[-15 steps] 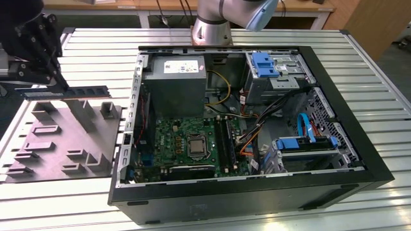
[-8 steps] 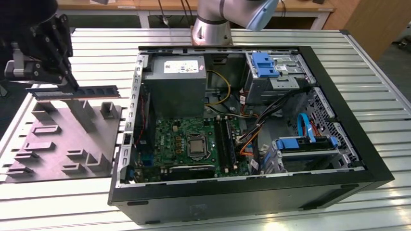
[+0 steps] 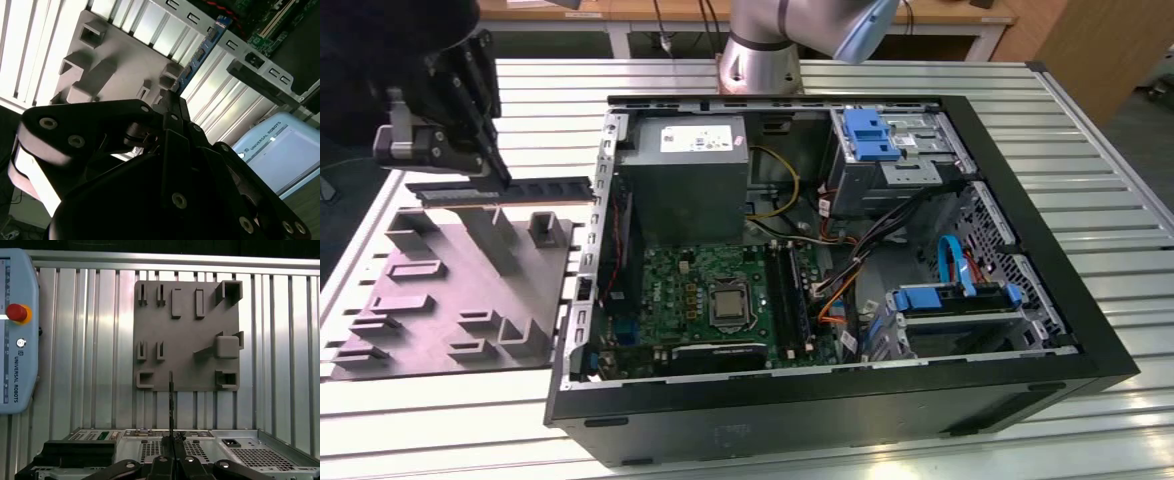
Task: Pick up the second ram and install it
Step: 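Pick up the second ram and move it above second insertion slot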
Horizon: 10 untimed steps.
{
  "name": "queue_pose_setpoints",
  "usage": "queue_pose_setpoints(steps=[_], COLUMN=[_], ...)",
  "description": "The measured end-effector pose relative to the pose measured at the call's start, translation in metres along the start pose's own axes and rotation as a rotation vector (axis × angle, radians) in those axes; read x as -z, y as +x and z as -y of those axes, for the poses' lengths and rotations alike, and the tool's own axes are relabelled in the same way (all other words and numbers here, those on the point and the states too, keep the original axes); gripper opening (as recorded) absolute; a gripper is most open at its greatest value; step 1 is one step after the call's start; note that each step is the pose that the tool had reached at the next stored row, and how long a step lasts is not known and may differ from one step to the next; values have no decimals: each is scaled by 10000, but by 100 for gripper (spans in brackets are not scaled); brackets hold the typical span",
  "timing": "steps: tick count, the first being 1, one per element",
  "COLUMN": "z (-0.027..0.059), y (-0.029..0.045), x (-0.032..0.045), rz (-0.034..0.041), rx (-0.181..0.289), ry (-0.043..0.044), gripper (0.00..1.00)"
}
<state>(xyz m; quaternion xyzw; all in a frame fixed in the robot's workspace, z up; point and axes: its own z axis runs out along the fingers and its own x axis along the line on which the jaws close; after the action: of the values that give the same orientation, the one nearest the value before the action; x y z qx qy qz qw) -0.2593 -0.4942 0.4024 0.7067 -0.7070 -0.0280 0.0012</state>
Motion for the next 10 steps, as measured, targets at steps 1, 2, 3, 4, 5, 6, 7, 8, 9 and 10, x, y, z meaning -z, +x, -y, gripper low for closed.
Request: queue_pose_setpoints(steps=[1, 2, 3, 4, 5, 6, 7, 8, 9, 10], z=[26, 54, 82, 111, 142, 171, 201, 231, 263, 296], y=[0, 0, 0, 0, -1, 0, -1, 0, 0, 0], x=[1, 3, 4, 5, 6, 7, 8, 9, 11, 12], rz=[0, 0, -1, 0, 0, 1, 0, 1, 0, 0], rx=[0, 0, 0, 0, -1, 0, -1, 0, 0, 0], ry=[-1, -1, -1, 0, -1, 0, 0, 0, -1, -1], gripper=[11, 11, 11, 11, 11, 11, 11, 11, 11, 11])
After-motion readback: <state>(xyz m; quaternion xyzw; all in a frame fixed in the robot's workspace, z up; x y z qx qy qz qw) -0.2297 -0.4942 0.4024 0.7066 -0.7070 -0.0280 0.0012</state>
